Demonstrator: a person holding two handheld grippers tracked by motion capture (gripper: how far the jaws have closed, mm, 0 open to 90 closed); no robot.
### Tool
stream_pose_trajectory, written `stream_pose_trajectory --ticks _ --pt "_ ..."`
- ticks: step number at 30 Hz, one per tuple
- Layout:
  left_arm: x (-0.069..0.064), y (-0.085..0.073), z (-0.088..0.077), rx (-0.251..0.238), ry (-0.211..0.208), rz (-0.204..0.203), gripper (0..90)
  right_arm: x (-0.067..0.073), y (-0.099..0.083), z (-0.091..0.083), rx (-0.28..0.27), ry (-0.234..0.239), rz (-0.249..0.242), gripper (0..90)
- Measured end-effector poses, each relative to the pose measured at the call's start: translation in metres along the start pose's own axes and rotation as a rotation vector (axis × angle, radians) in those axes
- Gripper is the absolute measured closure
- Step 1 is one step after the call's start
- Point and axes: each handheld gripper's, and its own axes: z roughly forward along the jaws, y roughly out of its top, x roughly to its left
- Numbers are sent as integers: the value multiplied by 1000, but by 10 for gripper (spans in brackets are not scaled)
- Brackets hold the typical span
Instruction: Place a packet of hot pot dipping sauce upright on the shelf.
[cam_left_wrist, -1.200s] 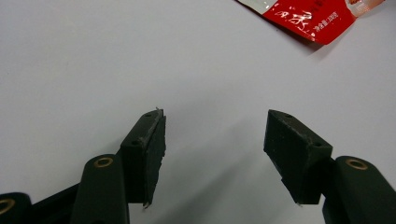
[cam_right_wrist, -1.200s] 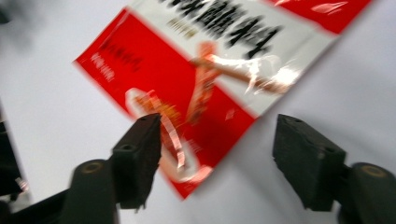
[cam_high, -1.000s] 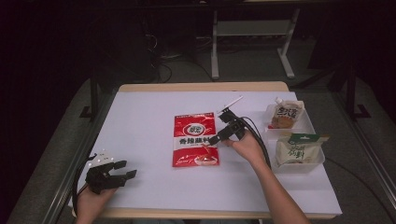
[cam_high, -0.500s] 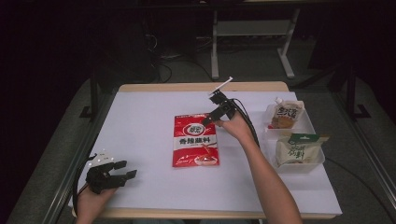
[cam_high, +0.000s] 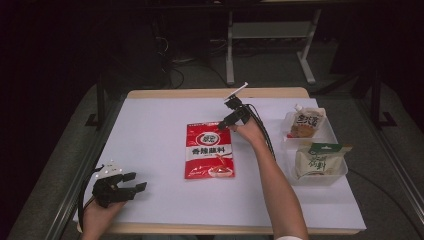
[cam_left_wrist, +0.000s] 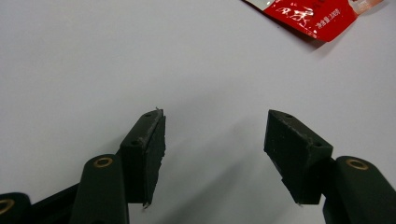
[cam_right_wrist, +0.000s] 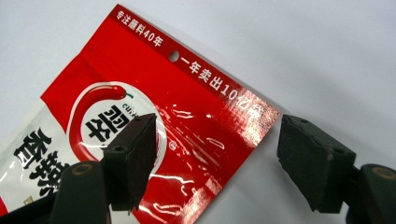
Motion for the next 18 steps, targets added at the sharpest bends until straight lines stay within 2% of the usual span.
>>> stream_pose_trajectory --ticks 1,4,9,10,11,18 --pt "0 0 0 2 1 1 383 -1 1 2 7 -12 6 284" --pt "0 0 0 4 1 -2 383 -6 1 5 -5 -5 26 289" --pt "0 0 0 3 0 -2 383 -10 0 9 -4 1 28 306" --pt "0 0 0 3 0 1 383 -11 0 9 -9 13 26 319" --pt "0 0 0 2 0 0 383 -11 0 9 -10 43 22 331" --pt "-1 1 0 2 1 -1 383 -4 1 6 -1 68 -8 407"
